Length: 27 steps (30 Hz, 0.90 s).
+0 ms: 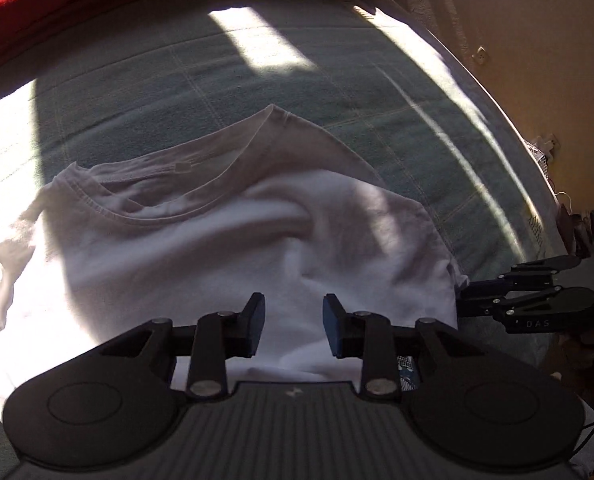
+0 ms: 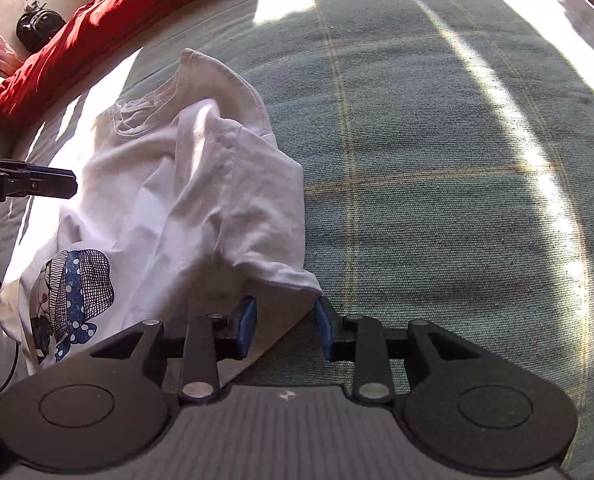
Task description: Fold clothes
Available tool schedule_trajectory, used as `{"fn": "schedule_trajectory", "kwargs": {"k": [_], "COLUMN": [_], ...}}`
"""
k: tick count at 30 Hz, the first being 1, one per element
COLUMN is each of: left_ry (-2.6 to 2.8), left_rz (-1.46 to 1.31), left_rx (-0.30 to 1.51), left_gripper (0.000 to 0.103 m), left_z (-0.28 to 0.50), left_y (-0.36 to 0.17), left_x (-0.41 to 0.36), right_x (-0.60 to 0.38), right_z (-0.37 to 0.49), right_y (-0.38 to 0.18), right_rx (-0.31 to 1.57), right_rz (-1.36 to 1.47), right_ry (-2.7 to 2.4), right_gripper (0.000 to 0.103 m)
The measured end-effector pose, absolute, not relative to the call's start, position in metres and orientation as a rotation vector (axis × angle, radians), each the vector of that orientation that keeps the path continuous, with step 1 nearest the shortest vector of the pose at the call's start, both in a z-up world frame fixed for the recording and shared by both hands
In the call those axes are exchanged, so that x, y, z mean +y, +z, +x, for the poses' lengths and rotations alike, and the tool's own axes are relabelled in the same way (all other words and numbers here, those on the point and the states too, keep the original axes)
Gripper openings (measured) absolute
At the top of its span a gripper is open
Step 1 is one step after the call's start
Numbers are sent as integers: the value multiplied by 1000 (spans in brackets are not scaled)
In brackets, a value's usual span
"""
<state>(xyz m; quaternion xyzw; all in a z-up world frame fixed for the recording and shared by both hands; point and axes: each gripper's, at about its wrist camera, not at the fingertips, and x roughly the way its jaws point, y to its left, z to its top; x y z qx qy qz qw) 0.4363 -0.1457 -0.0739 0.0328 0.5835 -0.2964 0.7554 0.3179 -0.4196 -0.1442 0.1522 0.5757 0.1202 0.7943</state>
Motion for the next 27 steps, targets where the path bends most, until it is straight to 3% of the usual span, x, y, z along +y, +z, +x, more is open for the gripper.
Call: {"fn": "schedule_trajectory", "kwargs": {"k": [6, 9, 13, 14, 15, 17, 27], "left_ry": [-705, -724, -726, -724, -724, -718, -544], "left_rz": [30, 27, 61, 71, 78, 87, 20], "left_rx": [1292, 1315, 1324, 1322, 1318, 1310, 1246], "left_gripper": [32, 39, 40, 40, 40, 40, 40], "left_z": [431, 426, 418, 416, 414, 411, 410], "left_y": [-80, -87, -95, -95, -96, -94, -79], "left_x": [-187, -200, -211, -211, -211, -207, -139], "right_x": [-429, -435, -436, -434, -432, -429, -392], "right_z": [316, 314, 315, 316, 316, 317, 333], "right_y": [-151, -152, -157, -157, -156, -154, -91], "right_rx": [1200, 1175, 1156, 1154, 1150, 1141, 1014], "right_rz": [411, 448, 520, 526, 520, 508, 462], "right_ry": [222, 199, 204, 217, 218, 220, 357], "right_gripper": [36, 36, 36, 35, 22, 12, 9]}}
